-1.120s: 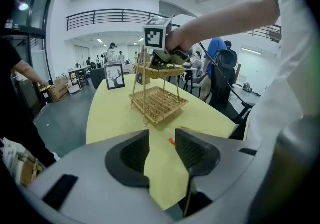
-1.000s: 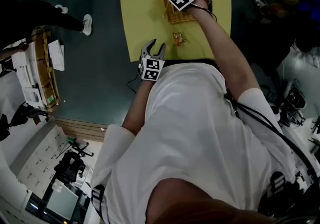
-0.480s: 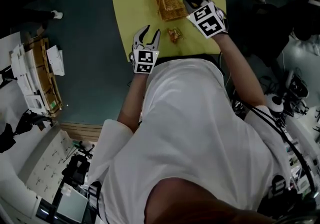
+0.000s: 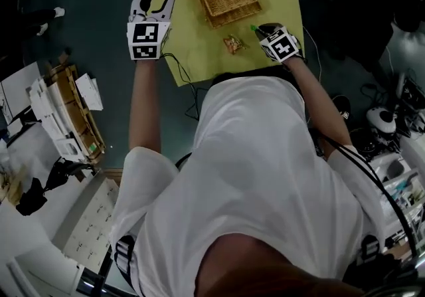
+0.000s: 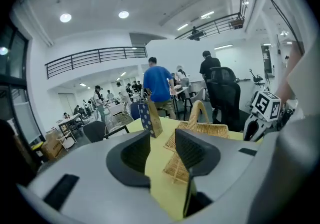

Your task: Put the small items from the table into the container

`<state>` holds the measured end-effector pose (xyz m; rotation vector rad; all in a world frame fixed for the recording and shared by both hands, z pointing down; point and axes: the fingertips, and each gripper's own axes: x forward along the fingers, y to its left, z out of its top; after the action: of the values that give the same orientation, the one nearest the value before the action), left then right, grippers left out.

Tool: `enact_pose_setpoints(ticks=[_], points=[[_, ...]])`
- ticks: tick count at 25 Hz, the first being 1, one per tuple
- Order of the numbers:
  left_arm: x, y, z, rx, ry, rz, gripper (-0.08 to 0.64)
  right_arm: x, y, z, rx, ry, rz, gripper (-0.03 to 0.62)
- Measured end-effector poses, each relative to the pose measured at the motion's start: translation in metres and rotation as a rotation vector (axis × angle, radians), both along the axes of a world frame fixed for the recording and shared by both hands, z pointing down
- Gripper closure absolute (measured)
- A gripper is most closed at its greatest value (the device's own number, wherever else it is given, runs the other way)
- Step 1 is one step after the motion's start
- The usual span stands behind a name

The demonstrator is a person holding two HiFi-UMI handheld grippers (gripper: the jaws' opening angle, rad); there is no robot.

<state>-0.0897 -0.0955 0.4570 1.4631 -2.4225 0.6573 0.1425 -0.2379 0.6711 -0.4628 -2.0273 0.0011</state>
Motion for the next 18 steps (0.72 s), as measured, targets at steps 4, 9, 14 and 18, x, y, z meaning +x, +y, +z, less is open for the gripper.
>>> enact_pose_setpoints(ticks=[4, 9, 14, 18], points=[[0.008, 0.010, 0.009, 0.080, 0.055, -0.105, 0.397, -0.044, 0.003, -0.091, -0.022, -0.253, 0.057, 0.546], [0.053, 0.042, 0.056, 0.090, 0.187, -0.200, 0.397, -0.127, 0.033, -0.153, 0.090, -0.456, -0.067, 0.548], [0.087, 0.078, 0.074, 0.093, 0.253, -0.260, 0.397, -0.198, 0.057, -0.118, 0.222, -0.400, -0.213, 0.466], [0.098, 0.115, 0.085, 0.088, 0.290, -0.323, 0.397, -0.218, 0.067, -0.101, 0.254, -0.328, -0.273, 0.425]])
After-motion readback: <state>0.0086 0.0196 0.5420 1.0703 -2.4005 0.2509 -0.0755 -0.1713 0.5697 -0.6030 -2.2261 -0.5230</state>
